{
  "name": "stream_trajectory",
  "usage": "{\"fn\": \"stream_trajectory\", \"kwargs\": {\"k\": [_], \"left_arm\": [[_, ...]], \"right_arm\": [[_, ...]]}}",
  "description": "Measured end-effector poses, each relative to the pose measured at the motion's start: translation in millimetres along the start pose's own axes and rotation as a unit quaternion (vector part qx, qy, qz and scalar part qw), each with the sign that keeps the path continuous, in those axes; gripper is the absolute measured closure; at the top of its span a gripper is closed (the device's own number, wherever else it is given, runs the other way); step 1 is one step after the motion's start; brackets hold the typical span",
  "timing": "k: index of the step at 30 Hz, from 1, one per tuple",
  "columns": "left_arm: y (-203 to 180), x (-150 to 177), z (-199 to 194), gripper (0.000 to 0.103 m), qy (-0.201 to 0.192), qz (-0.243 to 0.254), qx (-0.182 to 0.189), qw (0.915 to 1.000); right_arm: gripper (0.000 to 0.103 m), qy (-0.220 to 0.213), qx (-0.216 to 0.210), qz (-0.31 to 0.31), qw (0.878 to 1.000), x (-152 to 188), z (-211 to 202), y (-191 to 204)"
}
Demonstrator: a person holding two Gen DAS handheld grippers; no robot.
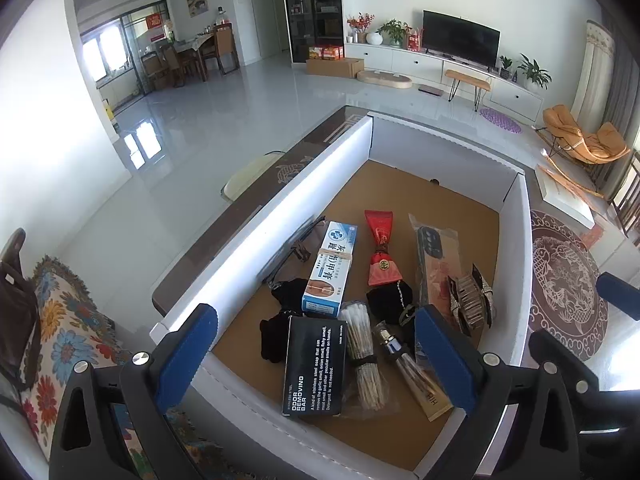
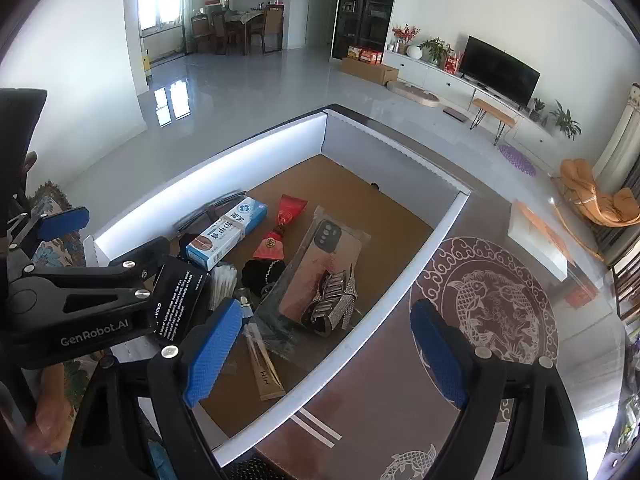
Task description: Organize objects
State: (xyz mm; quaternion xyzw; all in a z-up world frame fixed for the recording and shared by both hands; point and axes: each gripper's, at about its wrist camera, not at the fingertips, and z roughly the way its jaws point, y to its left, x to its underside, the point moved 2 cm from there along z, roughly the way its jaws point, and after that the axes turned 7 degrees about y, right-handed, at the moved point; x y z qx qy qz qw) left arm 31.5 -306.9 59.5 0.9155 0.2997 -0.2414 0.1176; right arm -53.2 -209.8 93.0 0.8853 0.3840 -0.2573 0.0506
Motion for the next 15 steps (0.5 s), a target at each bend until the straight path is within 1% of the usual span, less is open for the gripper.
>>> {"fn": "stream_trajectory", "kwargs": {"k": [11,15], "left_arm": [[5.5,-7.6,-14.0,0.003,-0.013,-0.007,0.006,0.9999],[6.8,-9.3,-15.1,0.003,-0.011,-0.009,0.010,0.9998]], "right_arm": [[0.016,0.001,-0.008,-0.002,1.000,-3.6,-6.3,6.1],[0.016,0.001,-0.008,-0.004,1.000,-5.9,-9.3,8.2]]}}
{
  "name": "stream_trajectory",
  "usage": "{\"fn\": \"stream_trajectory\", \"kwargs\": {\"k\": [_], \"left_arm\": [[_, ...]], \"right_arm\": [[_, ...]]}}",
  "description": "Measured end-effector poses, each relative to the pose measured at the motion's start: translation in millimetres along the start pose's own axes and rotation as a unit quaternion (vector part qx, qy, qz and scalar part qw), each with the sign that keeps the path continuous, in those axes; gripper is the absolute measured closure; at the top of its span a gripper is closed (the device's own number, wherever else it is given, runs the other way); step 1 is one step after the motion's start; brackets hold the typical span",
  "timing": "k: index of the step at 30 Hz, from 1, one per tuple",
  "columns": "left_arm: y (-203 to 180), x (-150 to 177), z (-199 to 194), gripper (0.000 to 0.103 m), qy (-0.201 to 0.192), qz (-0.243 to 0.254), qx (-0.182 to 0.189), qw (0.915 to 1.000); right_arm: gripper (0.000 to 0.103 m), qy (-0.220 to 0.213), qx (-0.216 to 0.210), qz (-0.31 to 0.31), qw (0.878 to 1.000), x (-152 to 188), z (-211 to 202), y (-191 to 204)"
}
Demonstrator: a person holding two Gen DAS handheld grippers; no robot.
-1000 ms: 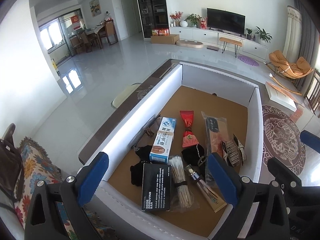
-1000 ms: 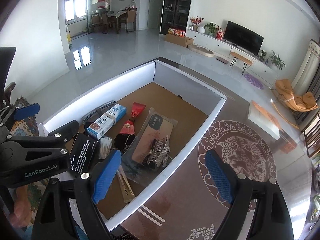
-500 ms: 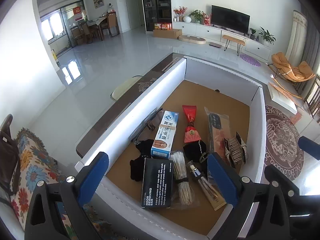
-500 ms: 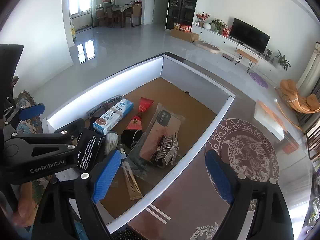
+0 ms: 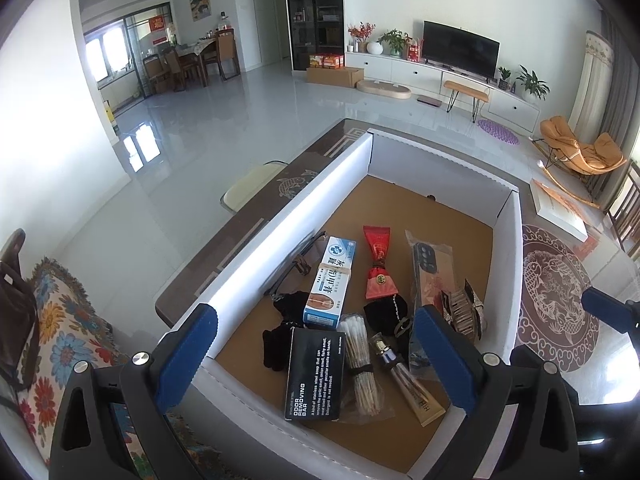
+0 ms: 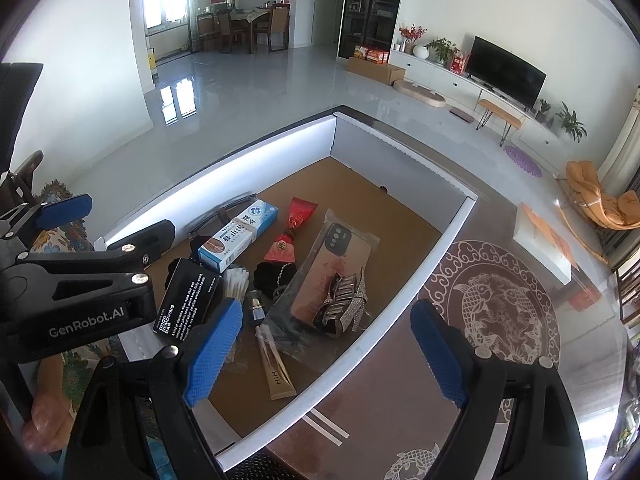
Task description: Organize objects
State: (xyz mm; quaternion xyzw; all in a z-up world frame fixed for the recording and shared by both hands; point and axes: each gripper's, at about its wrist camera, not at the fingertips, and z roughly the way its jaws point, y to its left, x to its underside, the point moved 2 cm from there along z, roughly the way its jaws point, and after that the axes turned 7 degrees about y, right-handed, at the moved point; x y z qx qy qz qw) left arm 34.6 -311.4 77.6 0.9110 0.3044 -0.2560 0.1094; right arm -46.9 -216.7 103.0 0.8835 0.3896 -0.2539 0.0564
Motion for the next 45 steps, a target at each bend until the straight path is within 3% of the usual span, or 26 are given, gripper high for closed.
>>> {"fn": "stream_trajectory", "kwargs": {"k": [45], "left_arm": [[5.8,2.8,7.4,0.003,0.012,-0.003,0.004,0.9999]], "right_arm": [[0.016,0.028,-0.008,0.015,0.999,-6.2,11.3,-0.1]]}}
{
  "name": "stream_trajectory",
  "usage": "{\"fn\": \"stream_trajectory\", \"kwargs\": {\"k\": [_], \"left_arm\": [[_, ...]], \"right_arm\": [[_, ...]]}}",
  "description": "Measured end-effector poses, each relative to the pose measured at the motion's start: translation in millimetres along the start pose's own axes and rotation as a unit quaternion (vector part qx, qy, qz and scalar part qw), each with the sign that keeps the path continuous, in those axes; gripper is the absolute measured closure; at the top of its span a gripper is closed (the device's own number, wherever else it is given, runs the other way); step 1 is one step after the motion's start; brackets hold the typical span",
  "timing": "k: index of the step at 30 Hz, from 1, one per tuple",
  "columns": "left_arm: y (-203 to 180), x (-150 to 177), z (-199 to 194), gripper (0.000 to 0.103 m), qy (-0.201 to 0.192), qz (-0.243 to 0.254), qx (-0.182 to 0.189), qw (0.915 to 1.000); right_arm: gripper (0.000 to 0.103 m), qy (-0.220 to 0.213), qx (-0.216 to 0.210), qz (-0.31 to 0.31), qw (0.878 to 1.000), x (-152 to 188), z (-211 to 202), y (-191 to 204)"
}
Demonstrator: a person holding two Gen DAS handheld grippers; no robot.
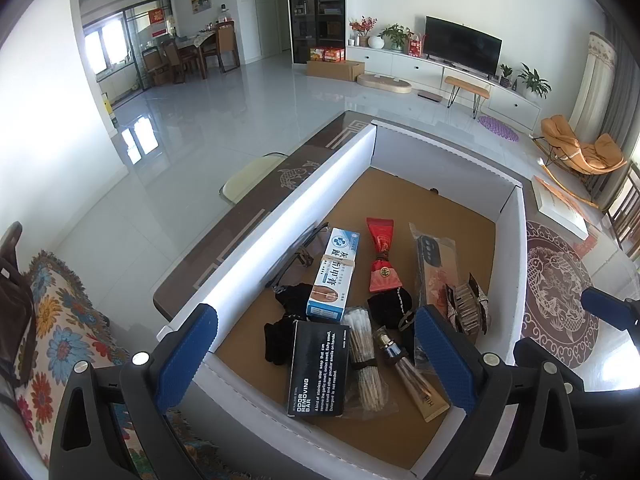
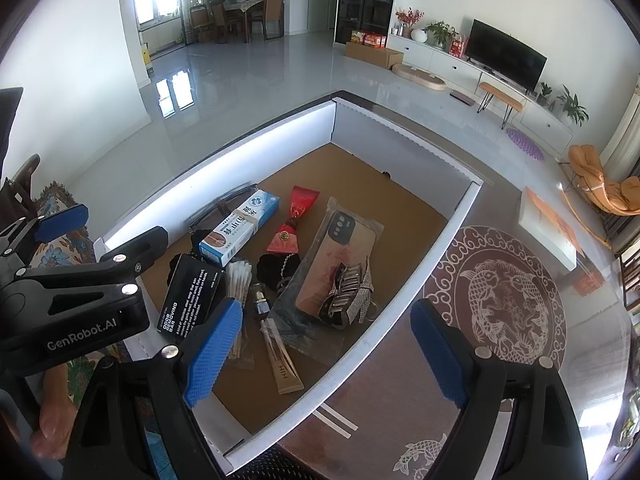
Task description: Organize objects
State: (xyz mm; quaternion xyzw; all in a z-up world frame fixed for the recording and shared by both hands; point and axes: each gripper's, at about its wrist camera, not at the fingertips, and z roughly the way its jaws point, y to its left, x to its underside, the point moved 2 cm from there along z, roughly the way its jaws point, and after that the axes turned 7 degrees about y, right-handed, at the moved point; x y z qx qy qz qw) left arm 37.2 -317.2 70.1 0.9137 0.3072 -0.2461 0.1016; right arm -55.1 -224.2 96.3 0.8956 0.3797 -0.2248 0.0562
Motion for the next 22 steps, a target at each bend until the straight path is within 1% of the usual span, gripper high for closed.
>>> {"fn": "stream_trajectory", "kwargs": {"k": [8,17,18,21,22], "left_arm": [[0.4,1.5,0.1,0.003,0.001,0.000,0.001,1.0000],[-5.1,3.4,0.4,0.003,0.007,0.002,0.013,0.9999],[-4.4,3.9,-0.9,0.003,0.004,0.000,0.014,0.9999],[-1.3,6.2,-10.4,0.003,-0.028,-0.012,0.011,0.9995],[-1.2,5.6,-12.2,0.003,-0.033,-0.011,0.009,0.9994]], "right_arm": [[0.016,0.001,0.000,0.000,1.000,-0.5,0.7,0.3],[0.016,0.000,0.001,0.001,1.000,-0.3,1.9,-0.8],[0.016,0.001,0.002,0.002,1.000,-0.4,2.8,-1.4],[0.016,0.003,0.004,0.005,1.000,-2.7,6.0,-3.7],[0.016,0.003,0.004,0.006,1.000,-3.2,5.9,-4.7]]}}
